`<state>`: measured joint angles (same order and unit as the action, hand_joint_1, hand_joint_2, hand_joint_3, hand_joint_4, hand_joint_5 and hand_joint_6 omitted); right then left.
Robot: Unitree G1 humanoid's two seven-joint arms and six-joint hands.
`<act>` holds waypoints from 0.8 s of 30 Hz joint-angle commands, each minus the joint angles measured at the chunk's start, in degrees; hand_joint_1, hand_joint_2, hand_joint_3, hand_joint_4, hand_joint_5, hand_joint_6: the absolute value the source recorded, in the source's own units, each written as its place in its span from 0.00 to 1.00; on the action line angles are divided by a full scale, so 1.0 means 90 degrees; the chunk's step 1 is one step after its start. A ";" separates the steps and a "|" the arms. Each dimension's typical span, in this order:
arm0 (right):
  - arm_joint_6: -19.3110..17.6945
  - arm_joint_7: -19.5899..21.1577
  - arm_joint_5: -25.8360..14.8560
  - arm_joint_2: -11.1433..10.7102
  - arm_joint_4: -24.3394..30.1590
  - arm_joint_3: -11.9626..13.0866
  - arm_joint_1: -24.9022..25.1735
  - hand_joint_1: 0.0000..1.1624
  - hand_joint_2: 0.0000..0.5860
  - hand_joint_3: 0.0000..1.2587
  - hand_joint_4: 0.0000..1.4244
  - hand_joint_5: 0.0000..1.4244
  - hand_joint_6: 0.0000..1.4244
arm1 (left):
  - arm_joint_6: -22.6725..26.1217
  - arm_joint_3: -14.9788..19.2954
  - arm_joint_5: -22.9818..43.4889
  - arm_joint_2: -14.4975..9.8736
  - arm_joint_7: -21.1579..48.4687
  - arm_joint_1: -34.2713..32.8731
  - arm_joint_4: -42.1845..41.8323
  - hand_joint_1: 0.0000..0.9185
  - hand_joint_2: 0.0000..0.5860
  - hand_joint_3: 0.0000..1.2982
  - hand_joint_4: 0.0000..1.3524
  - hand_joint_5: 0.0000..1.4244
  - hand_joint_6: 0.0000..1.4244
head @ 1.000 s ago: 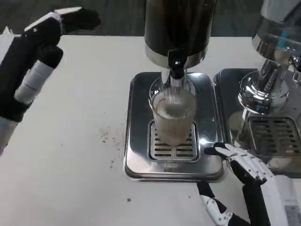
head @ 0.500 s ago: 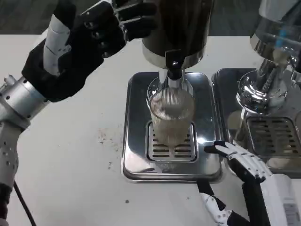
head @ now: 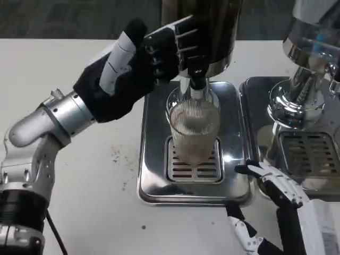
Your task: Grasp the cup under the faucet to collect the drink, then remove the cup.
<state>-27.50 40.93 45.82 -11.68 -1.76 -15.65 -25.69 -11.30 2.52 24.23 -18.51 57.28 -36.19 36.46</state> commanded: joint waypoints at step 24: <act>-0.0094 0.0148 -0.0114 0.0060 -0.0127 -0.0046 -0.0061 0.37 0.64 0.32 0.18 0.17 0.18 | -0.2103 -0.0316 -0.1620 -0.0034 0.0026 -0.0510 0.1340 0.00 0.17 0.11 0.08 0.10 0.00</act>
<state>-27.59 41.74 45.53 -11.28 -2.31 -16.04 -26.19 -28.77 0.84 12.37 -17.93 57.96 -41.29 46.88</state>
